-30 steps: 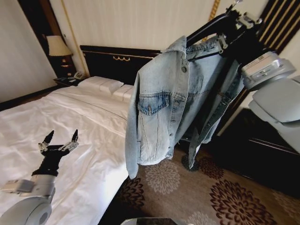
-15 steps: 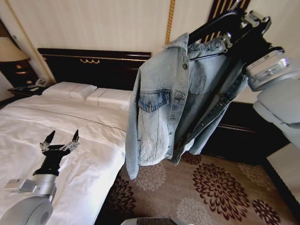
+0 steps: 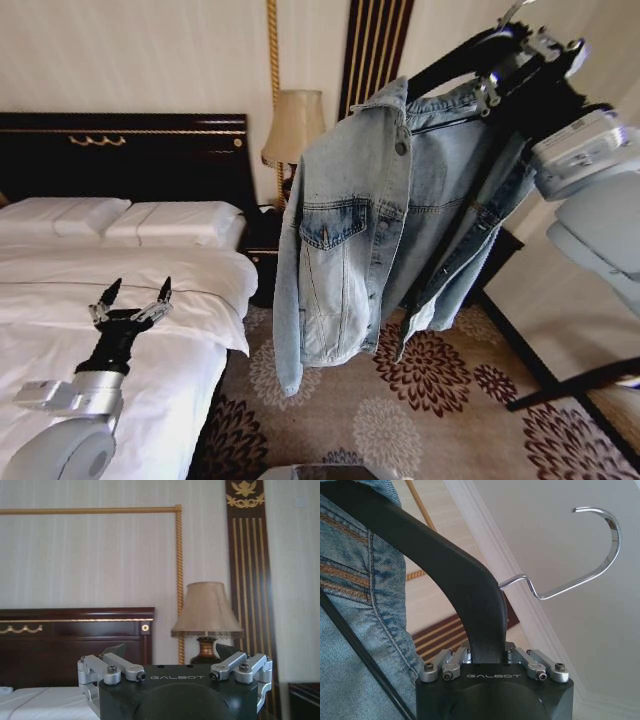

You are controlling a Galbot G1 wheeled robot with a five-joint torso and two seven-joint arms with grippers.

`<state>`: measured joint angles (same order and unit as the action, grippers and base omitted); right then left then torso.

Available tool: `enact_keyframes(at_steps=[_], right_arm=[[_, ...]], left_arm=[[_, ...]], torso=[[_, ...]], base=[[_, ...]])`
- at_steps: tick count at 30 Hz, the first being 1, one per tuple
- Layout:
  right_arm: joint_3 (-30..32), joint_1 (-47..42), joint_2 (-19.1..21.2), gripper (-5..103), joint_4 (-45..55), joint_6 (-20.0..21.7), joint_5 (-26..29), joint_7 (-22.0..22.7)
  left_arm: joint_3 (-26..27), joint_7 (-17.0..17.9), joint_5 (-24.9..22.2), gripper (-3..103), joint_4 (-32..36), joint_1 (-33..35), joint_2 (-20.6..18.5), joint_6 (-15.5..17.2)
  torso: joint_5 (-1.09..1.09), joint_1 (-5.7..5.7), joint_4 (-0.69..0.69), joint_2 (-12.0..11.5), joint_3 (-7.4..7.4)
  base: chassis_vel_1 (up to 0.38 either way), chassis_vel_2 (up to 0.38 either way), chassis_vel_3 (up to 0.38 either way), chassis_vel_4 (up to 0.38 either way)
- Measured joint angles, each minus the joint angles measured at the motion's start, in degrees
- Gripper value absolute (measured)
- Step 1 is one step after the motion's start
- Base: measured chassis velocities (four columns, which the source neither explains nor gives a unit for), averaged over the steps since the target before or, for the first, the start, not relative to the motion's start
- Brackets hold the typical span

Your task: Pick up the clothes from the bed and hang them on the clothes hanger.

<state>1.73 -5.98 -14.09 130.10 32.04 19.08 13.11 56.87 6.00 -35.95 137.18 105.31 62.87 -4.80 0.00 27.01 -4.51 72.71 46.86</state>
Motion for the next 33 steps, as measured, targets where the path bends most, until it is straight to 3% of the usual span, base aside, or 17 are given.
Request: enact_keyframes(at_steps=[33], right_arm=[[0.1, -0.4, 2.9, 25, 1.6, 1.8, 3.2, 1.7]], left_arm=[[-1.6, -0.1, 0.2, 100, -0.2, -1.5, -1.1, 0.4]], torso=[[0.00, 1.44, 0.00, 3.2, 1.74]], base=[[-0.126, -0.125, -0.127, -0.126]])
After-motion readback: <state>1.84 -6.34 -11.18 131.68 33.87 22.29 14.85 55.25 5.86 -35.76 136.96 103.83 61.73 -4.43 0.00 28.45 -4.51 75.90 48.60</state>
